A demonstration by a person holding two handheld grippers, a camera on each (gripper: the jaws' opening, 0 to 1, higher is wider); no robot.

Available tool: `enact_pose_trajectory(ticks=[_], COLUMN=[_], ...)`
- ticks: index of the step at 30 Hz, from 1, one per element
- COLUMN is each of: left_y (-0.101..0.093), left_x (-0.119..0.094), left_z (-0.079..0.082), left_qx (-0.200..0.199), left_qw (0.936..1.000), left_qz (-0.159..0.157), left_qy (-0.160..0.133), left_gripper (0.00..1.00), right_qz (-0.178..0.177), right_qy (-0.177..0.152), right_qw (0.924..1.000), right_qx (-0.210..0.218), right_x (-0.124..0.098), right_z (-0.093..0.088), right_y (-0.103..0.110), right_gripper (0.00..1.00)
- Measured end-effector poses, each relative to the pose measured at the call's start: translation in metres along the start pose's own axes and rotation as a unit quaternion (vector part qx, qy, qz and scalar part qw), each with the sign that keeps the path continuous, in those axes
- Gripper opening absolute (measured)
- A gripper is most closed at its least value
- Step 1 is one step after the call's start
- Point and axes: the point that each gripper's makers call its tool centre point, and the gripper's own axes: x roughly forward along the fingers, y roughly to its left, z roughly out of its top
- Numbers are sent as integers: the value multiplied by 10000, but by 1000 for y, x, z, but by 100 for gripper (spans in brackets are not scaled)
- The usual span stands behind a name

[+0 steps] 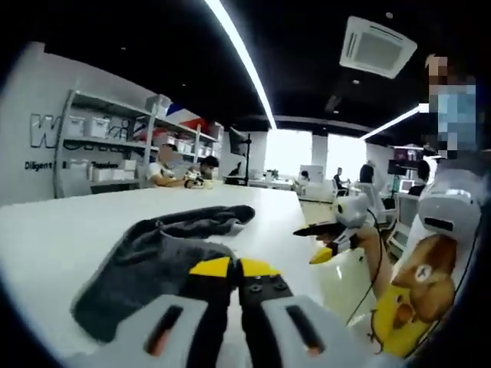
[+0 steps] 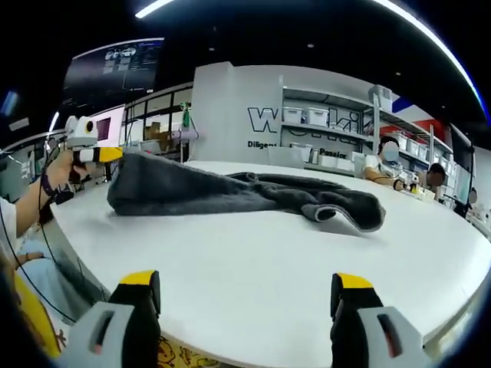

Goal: Fold the towel on the table until its edges align and the towel forms a compact rectangular stack.

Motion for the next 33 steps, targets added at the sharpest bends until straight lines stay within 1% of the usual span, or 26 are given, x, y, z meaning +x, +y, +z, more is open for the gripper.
enact_pose_trajectory(ticks=[3,4,5,6,7,9,11,12,13,15,18,19,22,30,33], left_y=[-27,-29,-35,-37,-39,-45,-47,-48,-43,-41,-44,-48,-48,-49,-48], left_x=[19,21,26,30,33,39,44,44,44,46,46,47,46,45,43], left_z=[-35,-38,-51,-60,-68,-81,-93,-98,-105,-109,-112,-114,-116,-114,-110], left_qx=[-53,-17,86,132,108,57,28,67,153,115,48,66,28,0,-107], left_qw=[9976,9972,9953,9934,9922,9898,9869,9853,9829,9821,9813,9806,9800,9807,9827], left_qz=[-345,-374,-442,-444,-434,-551,-569,-572,-551,-544,-545,-546,-538,-487,-433], left_qy=[604,654,861,1048,1167,1315,1506,1606,1749,1801,1848,1884,1917,1895,1798], left_gripper=[4,4,4,4,4,4,4,4,4,4,4,4,4,5,7], right_qz=[17,21,31,39,53,65,71,72,67,56,37,29,22,71,63], right_qy=[13,13,11,8,14,21,27,28,30,25,26,30,35,36,31], right_qw=[10000,10000,10000,10000,10000,10000,10000,10000,10000,10000,10000,10000,10000,10000,10000], right_qx=[-12,-13,-14,-14,-19,-25,-28,-27,-22,-16,-5,1,15,-12,-2], right_x=[1,1,2,2,2,3,3,3,4,3,3,3,3,4,3], right_z=[0,0,0,0,0,-1,-1,-1,-1,-1,-2,-2,-3,-2,-2], right_y=[1,1,2,2,3,4,4,4,4,3,1,1,0,3,2], right_gripper=[96,96,96,96,96,96,96,96,96,96,96,96,96,96,96])
